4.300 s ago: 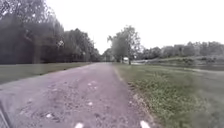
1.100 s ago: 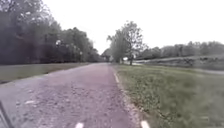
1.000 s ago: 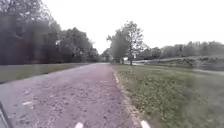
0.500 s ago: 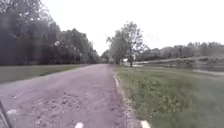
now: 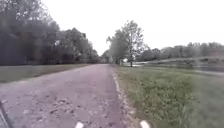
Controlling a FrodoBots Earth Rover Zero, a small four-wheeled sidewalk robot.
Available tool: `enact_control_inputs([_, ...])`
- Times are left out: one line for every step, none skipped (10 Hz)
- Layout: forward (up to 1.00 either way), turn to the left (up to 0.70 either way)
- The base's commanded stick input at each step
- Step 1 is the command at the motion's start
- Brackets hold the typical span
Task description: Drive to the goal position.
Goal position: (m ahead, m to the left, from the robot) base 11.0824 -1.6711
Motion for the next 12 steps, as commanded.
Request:
enact_control_inputs([0.70,0.00])
enact_control_inputs([0.70,0.00])
enact_control_inputs([0.70,0.00])
enact_control_inputs([0.70,0.00])
enact_control_inputs([0.70,0.00])
enact_control_inputs([0.70,0.03])
enact_control_inputs([0.70,0.20])
enact_control_inputs([0.70,0.35])
enact_control_inputs([0.70,0.35])
enact_control_inputs([0.70,0.35])
enact_control_inputs([0.70,0.35])
enact_control_inputs([0.70,0.35])
